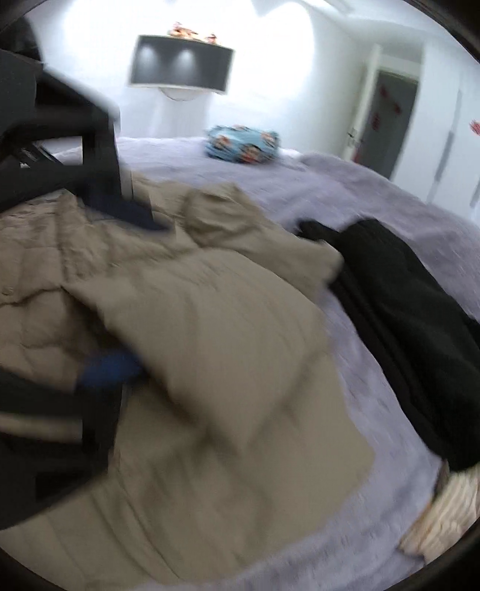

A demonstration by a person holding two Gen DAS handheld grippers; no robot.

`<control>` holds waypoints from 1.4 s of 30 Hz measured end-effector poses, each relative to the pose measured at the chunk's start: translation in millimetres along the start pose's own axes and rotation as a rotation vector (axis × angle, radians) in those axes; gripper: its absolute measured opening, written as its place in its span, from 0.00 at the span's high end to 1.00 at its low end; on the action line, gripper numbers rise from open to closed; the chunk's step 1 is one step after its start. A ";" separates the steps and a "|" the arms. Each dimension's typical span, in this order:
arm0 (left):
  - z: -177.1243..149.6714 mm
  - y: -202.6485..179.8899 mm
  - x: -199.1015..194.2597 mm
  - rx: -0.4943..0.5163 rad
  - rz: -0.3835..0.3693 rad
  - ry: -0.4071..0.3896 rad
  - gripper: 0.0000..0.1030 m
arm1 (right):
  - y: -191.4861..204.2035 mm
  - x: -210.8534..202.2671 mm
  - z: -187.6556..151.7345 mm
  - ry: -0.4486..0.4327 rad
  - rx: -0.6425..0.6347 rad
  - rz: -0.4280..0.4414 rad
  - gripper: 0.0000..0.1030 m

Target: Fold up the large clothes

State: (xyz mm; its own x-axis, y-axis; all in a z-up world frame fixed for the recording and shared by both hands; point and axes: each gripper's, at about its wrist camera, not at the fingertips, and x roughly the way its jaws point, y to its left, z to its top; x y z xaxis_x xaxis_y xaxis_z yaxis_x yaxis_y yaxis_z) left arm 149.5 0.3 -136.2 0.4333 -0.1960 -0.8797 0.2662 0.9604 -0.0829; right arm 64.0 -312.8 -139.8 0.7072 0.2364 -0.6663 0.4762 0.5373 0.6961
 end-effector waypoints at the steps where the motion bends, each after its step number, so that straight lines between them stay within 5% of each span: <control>1: 0.8 4.1 -2.2 -0.007 0.000 -0.002 0.03 | 2.0 0.9 4.1 -0.011 0.000 -0.010 0.87; 5: 5.6 24.0 -12.1 -0.058 -0.028 -0.017 0.03 | 57.8 13.9 -4.6 -0.009 -0.219 0.007 0.87; 9: 9.0 36.5 -19.1 -0.102 -0.068 -0.025 0.03 | 119.3 54.1 -51.3 0.128 -0.481 -0.030 0.84; 11: 10.3 37.1 -18.3 -0.116 -0.086 -0.019 0.03 | 130.4 75.2 -77.5 0.212 -0.570 -0.080 0.61; 12: 11.1 36.1 -16.4 -0.123 -0.113 -0.006 0.03 | 131.2 82.5 -87.2 0.252 -0.589 -0.093 0.41; 16: 13.2 21.7 -2.5 -0.123 -0.224 0.050 0.03 | 106.1 79.0 -107.8 0.367 -0.548 -0.069 0.36; 20: 15.2 -9.9 18.2 -0.072 -0.250 0.087 0.04 | 52.0 36.5 -82.6 0.314 -0.418 -0.129 0.34; 21: 15.8 -17.2 23.1 -0.063 -0.264 0.097 0.12 | 33.6 25.7 -72.0 0.295 -0.361 -0.145 0.34; 23: 17.7 -36.2 38.2 -0.035 -0.304 0.143 0.32 | -12.0 -1.4 -47.2 0.249 -0.206 -0.158 0.34; 24: 16.8 -42.3 43.2 -0.026 -0.314 0.158 0.56 | -36.3 -13.0 -34.4 0.224 -0.116 -0.158 0.34; 26: 16.4 -58.0 58.3 -0.007 -0.336 0.209 0.84 | -70.5 -26.2 -19.3 0.177 0.021 -0.130 0.34; 28: 17.0 -64.0 57.3 -0.006 -0.320 0.198 0.87 | -97.2 -35.9 -5.5 0.111 0.150 -0.068 0.40; 29: 17.1 -65.3 52.8 0.002 -0.317 0.180 0.88 | -104.6 -36.3 0.9 0.081 0.192 -0.046 0.52; 30: 15.7 -64.2 46.6 0.013 -0.308 0.157 0.88 | -109.0 -36.3 7.8 0.057 0.210 -0.052 0.81; 31: 13.2 -61.4 43.7 0.021 -0.296 0.145 0.88 | -107.6 -32.9 11.1 0.052 0.207 -0.061 0.86; 37: -0.4 -40.9 67.0 0.051 -0.236 0.163 0.88 | -67.6 19.5 11.4 0.104 0.046 -0.061 0.87; 40: 2.7 -39.7 64.7 0.051 -0.230 0.166 0.87 | -77.3 34.3 10.7 0.105 0.092 -0.068 0.88; 42: 6.1 -36.2 55.7 0.041 -0.198 0.159 0.75 | -81.6 25.3 13.9 0.096 0.132 -0.052 0.85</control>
State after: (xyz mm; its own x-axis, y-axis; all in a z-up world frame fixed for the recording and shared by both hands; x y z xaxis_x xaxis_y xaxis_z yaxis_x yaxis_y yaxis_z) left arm 169.3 -46.6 -179.3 0.2293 -0.3427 -0.9110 0.3686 0.8968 -0.2446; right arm 50.3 -361.9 -209.7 0.6295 0.2903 -0.7207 0.5803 0.4412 0.6846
